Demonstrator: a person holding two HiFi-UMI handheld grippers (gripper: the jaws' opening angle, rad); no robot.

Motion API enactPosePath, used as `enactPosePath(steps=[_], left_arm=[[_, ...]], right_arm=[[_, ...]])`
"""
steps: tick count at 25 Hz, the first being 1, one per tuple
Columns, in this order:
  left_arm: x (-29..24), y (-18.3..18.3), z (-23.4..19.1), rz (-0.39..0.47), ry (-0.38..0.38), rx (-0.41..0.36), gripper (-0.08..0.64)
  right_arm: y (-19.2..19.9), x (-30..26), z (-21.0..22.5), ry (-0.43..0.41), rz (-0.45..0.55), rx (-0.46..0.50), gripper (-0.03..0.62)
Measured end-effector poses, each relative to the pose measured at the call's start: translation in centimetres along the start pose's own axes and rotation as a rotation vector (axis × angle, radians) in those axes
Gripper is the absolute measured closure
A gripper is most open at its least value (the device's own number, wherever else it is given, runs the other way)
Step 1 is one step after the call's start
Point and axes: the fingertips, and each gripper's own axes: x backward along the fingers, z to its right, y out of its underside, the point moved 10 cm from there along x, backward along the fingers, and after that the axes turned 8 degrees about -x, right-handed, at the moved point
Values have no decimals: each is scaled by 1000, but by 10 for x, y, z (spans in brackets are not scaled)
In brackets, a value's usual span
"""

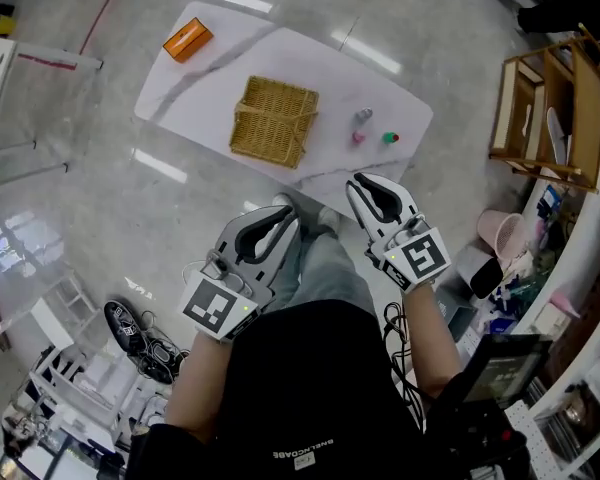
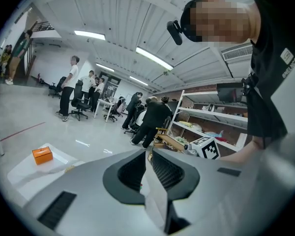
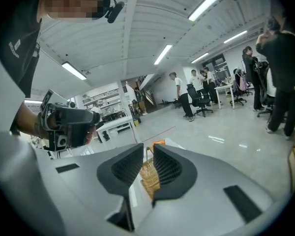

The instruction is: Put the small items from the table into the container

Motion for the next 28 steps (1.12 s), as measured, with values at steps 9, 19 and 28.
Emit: enactPosePath(steps=[9,19,28], left_arm=[[-22,47,-21,-80,-39,56,497],[-55,96,-52,-110,-85,84,465],[-67,120,-59,-123,-101,90,454]], right_arm=[[70,-29,74,127,-104,-65,486],[176,-70,163,289,-258,-131,408],[240,-96,213,379,-383,-113,389]])
